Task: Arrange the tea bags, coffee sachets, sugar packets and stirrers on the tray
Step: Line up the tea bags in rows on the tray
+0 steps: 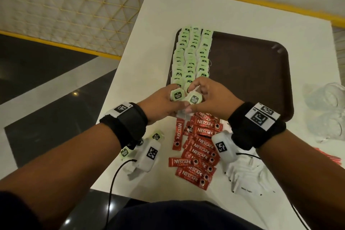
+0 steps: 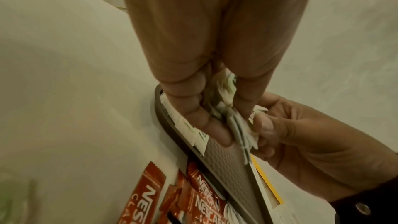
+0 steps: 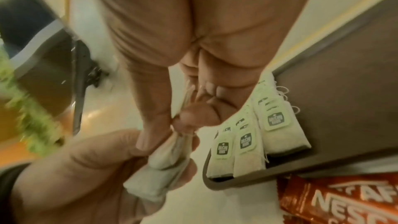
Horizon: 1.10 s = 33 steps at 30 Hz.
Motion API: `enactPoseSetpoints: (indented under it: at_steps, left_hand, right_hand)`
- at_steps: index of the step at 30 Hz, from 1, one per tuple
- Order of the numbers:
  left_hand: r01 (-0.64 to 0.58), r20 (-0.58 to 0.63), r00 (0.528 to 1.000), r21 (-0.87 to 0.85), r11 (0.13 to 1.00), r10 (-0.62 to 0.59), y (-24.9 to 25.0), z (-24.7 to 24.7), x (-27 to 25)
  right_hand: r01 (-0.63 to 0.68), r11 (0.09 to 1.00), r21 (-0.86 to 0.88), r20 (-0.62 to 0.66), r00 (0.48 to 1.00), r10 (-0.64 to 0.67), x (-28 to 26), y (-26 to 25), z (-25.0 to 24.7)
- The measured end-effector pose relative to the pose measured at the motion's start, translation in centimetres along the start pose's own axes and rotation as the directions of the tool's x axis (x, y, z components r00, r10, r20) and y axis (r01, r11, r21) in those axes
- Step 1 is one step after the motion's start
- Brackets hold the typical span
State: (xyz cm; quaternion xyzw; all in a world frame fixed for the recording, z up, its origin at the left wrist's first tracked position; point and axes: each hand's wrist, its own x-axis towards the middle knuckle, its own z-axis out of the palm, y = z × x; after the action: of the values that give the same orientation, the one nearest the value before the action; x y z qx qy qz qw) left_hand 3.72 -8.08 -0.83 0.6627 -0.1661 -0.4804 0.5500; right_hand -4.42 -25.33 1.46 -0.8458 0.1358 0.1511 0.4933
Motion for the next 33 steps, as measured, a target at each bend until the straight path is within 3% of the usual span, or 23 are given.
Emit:
enactPoseSetpoints:
  at_steps: [5,9,12,15,18,21,24,29,33]
  left_hand:
    - [-0.027,-0.064,0.998,-0.111,0.993,0.02,0.0,0.2,1.4]
    - [-0.021,-0.084,0.996,-0.14,0.99,0.01,-0.4,0.3,2.6]
    - [-0.013,-0.171,0.985,-0.116,0.993,-0.007,-0.8,-0.4,3.3]
    - [-0.009,-0.241,0.97,-0.108,0.994,-0.017,-1.0,-1.2,3.7]
    - [-0.005,-0.267,0.963,-0.098,0.995,-0.021,-1.0,-1.7,4.1]
    - [-0.005,-0.282,0.959,-0.093,0.996,-0.021,-0.9,-2.0,4.4]
    - [-0.009,-0.284,0.959,-0.075,0.997,-0.013,-0.8,-1.9,4.6]
    - [-0.03,-0.289,0.957,-0.025,0.999,0.021,-0.7,-1.6,4.7]
    - [-0.069,-0.274,0.96,-0.01,0.998,0.063,-0.6,-1.1,4.5]
  right_hand:
    - [-0.125,0.916,0.381,-0.102,0.979,0.176,-0.3,1.6,-1.1]
    - [-0.148,0.86,0.489,-0.124,0.964,0.236,0.1,3.5,-1.2]
    - [-0.151,0.844,0.515,-0.141,0.956,0.258,0.6,5.0,-2.0]
    - [-0.176,0.9,0.4,-0.127,0.961,0.244,1.2,6.1,-2.7]
    - [-0.156,0.983,0.097,-0.089,0.982,0.165,2.2,6.3,-3.0]
    - [-0.141,0.985,-0.103,-0.009,0.99,0.141,3.5,6.1,-2.9]
    - [-0.137,0.982,-0.133,-0.093,0.988,0.125,4.5,6.1,-2.4]
    - [-0.189,0.982,-0.02,-0.241,0.954,0.179,5.1,6.6,-2.0]
    - [-0.172,0.977,-0.123,-0.366,0.923,0.117,4.0,5.7,-2.1]
